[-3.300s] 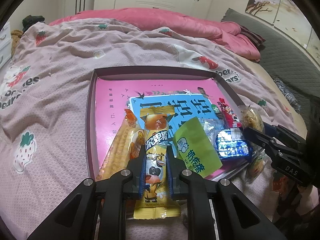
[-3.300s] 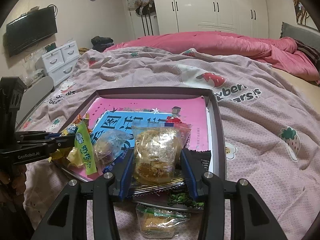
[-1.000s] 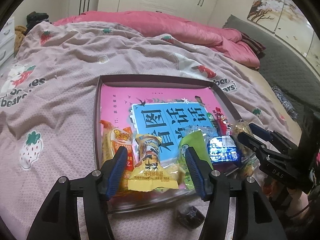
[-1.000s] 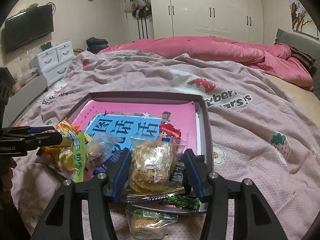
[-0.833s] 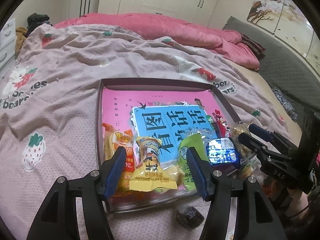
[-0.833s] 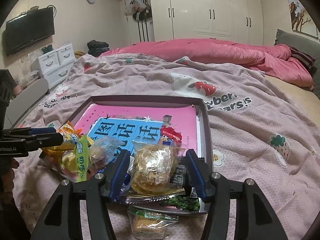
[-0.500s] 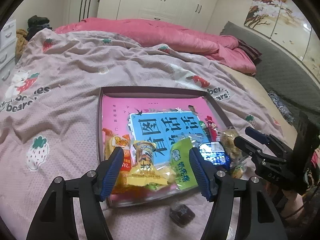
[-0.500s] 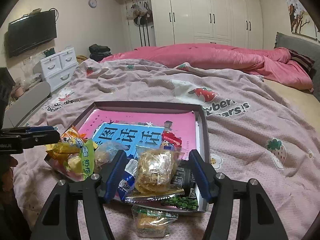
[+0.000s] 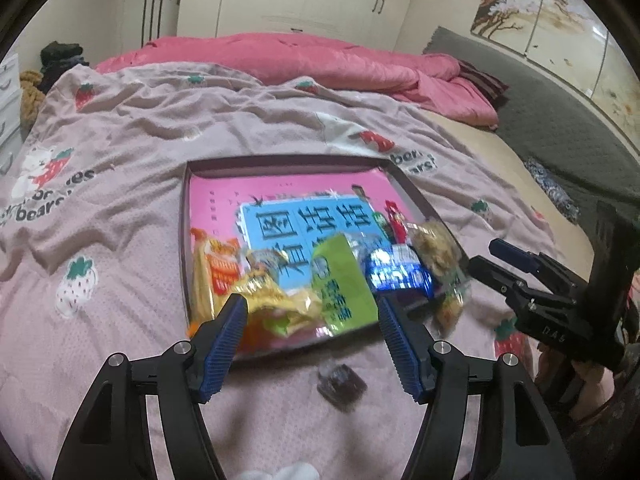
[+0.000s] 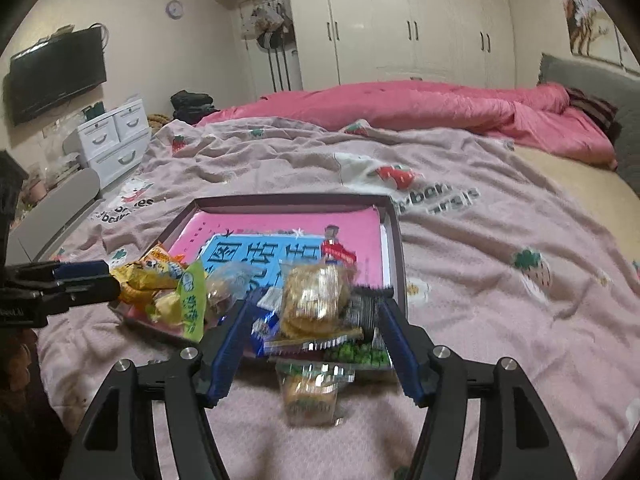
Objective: Organize snacks
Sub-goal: 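Withdraw both open tools toward the dark chocolate piece and the green-labelled cookie bag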
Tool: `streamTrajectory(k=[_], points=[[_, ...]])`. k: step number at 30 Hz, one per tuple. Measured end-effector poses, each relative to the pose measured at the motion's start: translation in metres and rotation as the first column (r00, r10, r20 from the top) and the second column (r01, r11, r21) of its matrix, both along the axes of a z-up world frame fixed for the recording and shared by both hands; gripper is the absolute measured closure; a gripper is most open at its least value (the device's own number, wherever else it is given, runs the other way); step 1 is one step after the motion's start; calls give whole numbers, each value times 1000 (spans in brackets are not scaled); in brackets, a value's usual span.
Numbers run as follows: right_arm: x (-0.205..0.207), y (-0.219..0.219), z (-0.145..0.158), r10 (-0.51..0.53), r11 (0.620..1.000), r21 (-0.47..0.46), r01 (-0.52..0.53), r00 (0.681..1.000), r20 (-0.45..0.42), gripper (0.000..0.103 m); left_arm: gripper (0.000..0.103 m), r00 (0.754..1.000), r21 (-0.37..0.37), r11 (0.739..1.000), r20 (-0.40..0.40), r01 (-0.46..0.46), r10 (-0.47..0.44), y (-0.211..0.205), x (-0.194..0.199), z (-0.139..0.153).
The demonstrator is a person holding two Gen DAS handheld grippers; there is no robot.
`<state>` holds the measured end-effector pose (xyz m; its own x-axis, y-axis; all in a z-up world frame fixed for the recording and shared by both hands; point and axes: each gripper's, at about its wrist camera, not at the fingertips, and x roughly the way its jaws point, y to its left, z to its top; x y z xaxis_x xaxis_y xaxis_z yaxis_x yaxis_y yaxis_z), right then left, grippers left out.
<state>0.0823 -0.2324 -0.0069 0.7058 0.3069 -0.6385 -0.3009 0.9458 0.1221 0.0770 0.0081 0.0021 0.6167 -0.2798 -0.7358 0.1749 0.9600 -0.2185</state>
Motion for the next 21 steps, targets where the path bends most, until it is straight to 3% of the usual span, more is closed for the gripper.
streamTrajectory(k=[10,21], points=[[-13,0,-19,-27,999,-25,24,992,-122,35,33,992,47,994,-85,101,-97,-33,-24,-21],[-1,6,-46,-21,999,-29,15,978,-205,35,33,980,70,990,-165,122,-109,-43,-22,-51]])
